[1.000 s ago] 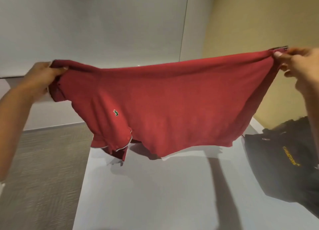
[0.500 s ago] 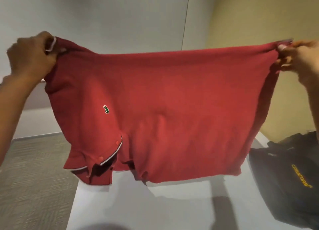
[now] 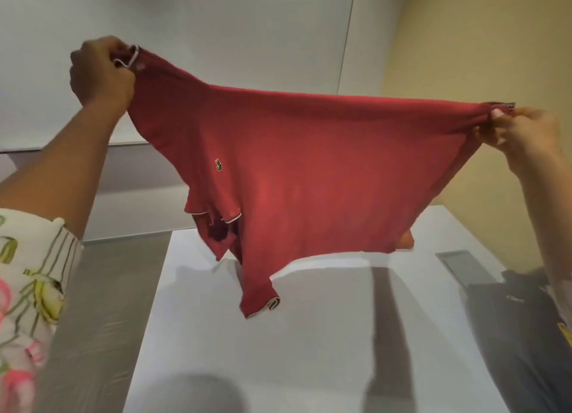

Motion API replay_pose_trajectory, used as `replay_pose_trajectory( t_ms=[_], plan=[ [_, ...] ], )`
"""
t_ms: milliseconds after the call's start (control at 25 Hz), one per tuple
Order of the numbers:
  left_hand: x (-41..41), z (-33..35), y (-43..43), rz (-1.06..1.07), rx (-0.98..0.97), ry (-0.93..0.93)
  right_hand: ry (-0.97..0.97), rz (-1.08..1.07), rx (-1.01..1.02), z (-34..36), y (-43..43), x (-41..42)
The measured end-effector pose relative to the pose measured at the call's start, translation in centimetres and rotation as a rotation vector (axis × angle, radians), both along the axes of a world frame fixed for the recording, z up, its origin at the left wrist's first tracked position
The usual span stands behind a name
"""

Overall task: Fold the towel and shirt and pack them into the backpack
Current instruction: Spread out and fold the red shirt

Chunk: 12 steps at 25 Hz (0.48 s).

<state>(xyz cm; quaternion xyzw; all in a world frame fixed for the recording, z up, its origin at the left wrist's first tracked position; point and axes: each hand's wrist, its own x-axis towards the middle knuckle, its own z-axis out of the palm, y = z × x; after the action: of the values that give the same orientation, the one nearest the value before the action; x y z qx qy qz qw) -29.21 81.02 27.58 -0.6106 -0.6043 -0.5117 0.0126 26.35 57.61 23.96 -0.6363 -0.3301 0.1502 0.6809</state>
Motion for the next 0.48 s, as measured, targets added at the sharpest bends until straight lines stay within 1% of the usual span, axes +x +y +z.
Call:
replay_pose_trajectory(
  t_ms=[40,120,240,280,360,400,480],
  plan=[
    [-0.6,0.9,-0.3,-0.058,0.044,-0.021,0.007,-0.003,0.037,0.2,-0.8,0.0],
    [-2.5,2.5,-1.5,-0.222,0.05,-0.027,0.035,0.011,0.093,-0.1,-3.0,-0.1],
    [-6.1,2.0,-6.6,-0.379,-0.124,0.069,0.106,0.042,0.113,-2.5,-7.4,-0.8],
    [-7.1,0.7,-9.7,-0.493,-0.19,0.053,0.133,0.024,0.082,-3.9,-8.9,-0.9],
    [-8.8,-3.8,-15.9,-0.693,-0.264,0.124,0.198,0.007,0.003,-8.0,-12.0,-1.5],
    [-9.3,-6.9,-18.9,-0.785,-0.316,0.129,0.224,0.016,-0.051,-10.5,-13.5,-1.8],
    [-9.2,-13.5,-23.3,-0.899,-0.544,0.173,0.249,0.004,-0.188,-15.5,-16.4,-2.5]
  ],
)
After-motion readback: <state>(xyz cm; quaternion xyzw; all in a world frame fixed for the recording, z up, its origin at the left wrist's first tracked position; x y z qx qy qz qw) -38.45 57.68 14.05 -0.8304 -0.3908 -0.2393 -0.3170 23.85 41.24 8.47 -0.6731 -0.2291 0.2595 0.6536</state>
